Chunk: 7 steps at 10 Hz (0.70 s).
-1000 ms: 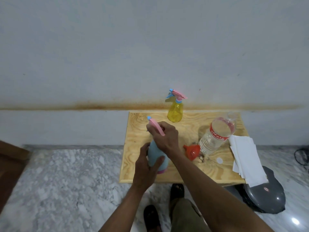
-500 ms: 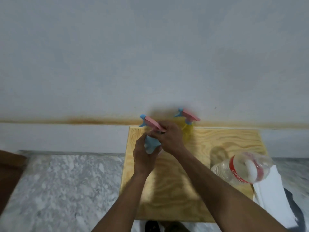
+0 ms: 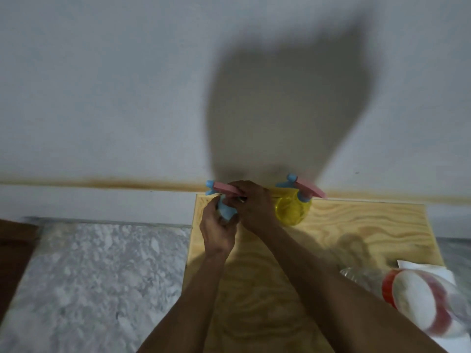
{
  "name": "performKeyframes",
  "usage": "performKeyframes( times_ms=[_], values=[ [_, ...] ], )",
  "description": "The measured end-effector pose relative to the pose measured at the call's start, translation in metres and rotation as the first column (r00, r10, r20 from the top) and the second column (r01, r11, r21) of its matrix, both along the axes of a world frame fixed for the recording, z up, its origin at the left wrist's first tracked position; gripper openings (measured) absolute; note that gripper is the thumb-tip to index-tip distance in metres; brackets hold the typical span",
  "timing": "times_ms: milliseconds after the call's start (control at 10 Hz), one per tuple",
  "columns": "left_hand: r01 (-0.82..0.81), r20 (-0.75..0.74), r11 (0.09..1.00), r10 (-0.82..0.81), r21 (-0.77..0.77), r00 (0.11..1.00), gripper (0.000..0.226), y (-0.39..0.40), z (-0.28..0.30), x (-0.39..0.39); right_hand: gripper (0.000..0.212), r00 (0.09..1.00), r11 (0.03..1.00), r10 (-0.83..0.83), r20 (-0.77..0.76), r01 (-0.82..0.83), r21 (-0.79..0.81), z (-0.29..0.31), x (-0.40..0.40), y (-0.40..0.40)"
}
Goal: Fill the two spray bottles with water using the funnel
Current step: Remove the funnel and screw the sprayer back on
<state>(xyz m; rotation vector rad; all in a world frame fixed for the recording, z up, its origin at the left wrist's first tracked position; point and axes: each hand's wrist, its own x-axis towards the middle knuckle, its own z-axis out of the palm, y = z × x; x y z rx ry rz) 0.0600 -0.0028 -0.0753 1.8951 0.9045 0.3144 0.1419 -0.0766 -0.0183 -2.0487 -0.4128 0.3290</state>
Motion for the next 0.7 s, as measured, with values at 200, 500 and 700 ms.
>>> performKeyframes(
  times_ms=[200, 500, 700],
  values=[
    [-0.018, -0.004, 0.996, 0.018, -0.083, 1.0, 0.051, -0.002, 0.017, 0.007, 0.025, 1.0, 1.0, -0.019, 0.004, 0.019, 0.013, 0.001, 0.003, 0.004],
    [-0.12, -0.024, 0.975, 0.118, -0.188, 0.993, 0.03, 0.001, 0.012, 0.014, 0.027, 0.999, 0.999, -0.045, 0.009, 0.045, 0.005, 0.005, -0.004, 0.002],
    [-0.036, -0.065, 0.997, 0.032, -0.067, 0.997, 0.053, 0.001, 0.014, 0.01, 0.057, 0.994, 0.995, -0.098, -0.053, 0.097, -0.008, 0.012, -0.018, -0.009]
  ],
)
